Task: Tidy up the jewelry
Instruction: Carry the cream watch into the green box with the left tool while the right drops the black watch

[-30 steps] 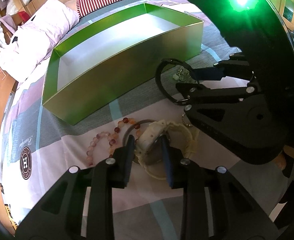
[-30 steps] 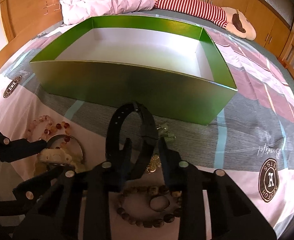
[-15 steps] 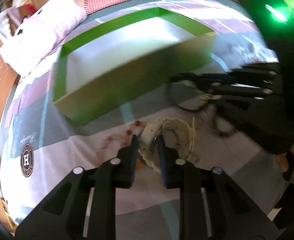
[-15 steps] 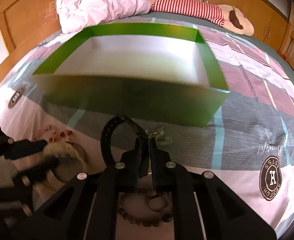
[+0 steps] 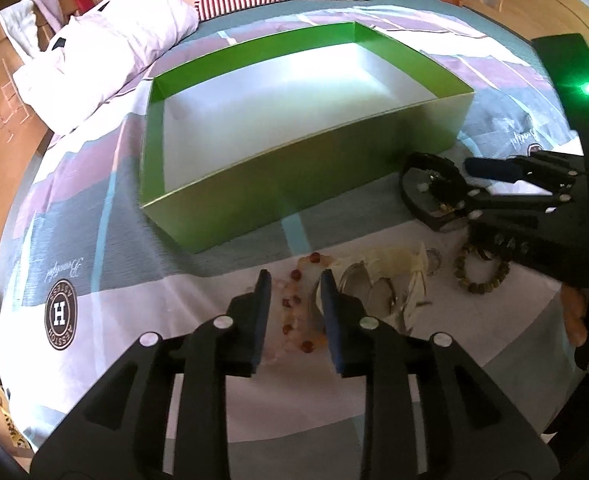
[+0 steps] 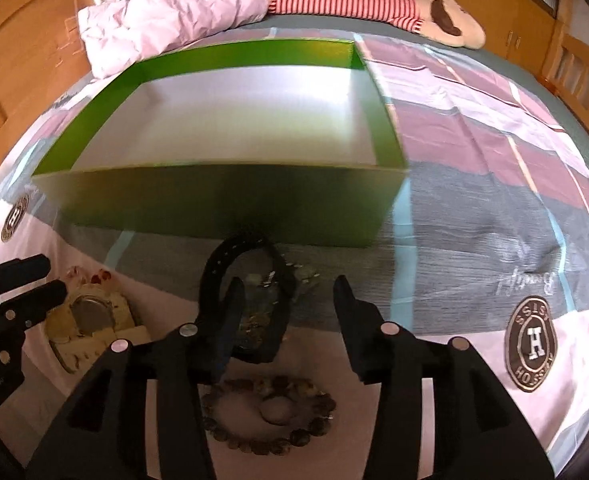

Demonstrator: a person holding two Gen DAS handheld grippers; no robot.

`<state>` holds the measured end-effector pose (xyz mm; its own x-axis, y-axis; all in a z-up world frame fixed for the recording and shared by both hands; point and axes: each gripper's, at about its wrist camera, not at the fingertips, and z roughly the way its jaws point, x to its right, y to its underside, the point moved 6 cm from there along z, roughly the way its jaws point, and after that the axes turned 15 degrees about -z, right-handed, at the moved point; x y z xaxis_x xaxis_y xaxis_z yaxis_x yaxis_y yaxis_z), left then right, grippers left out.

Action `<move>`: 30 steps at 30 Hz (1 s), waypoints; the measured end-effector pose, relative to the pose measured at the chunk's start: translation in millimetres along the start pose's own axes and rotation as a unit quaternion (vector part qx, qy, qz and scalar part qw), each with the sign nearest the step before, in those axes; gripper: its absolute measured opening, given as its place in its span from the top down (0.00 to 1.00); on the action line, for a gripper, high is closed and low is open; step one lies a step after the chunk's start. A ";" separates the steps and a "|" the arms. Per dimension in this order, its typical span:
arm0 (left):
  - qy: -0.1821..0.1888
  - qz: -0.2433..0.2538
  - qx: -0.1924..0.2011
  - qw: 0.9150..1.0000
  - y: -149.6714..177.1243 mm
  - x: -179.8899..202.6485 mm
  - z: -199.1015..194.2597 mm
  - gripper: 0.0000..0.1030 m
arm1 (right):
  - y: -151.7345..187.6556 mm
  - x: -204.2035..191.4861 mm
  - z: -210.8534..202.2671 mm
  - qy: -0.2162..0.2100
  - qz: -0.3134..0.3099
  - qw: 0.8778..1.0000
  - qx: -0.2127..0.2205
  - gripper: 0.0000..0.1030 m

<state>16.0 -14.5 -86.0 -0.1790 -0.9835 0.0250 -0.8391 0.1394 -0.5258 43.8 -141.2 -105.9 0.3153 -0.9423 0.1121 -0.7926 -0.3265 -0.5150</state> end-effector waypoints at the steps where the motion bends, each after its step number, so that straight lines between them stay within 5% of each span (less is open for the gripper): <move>1: -0.001 0.002 0.003 1.000 0.3 2.3 -1.0 0.74 | 0.7 -0.9 1.0 -0.001 -0.002 1.000 -0.001 0.55; 4: 0.014 0.003 0.010 1.000 -2.2 5.0 -4.6 0.66 | 2.8 -5.0 2.7 -0.001 -0.009 1.000 -0.006 0.69; 6: 0.033 0.001 0.010 0.999 -3.6 7.9 -8.1 0.47 | 3.4 -5.2 3.5 -0.006 -0.008 1.000 -0.006 0.82; 15: 0.047 0.009 0.002 0.999 3.7 20.1 -0.4 0.37 | 1.4 -2.1 -3.9 -0.011 0.002 1.000 0.007 0.84; 21: 0.066 0.019 -0.042 0.997 13.6 28.1 13.6 0.53 | 1.0 -2.7 -5.2 -0.010 -0.002 1.000 0.008 0.84; 23: 0.073 0.024 -0.056 0.995 19.0 32.9 16.5 0.75 | 1.3 -3.5 -7.2 -0.007 -0.005 1.000 0.010 0.84; 30: 0.087 -0.010 -0.032 0.996 7.1 22.4 1.7 0.84 | -2.9 -2.9 -24.4 -0.011 0.001 0.999 0.038 0.91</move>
<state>6.9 -35.7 -90.6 -0.2435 -0.9521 0.1847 -0.8731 0.1323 -0.4693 32.5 -139.3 -84.0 0.3263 -0.9406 0.0936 -0.7516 -0.3183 -0.5778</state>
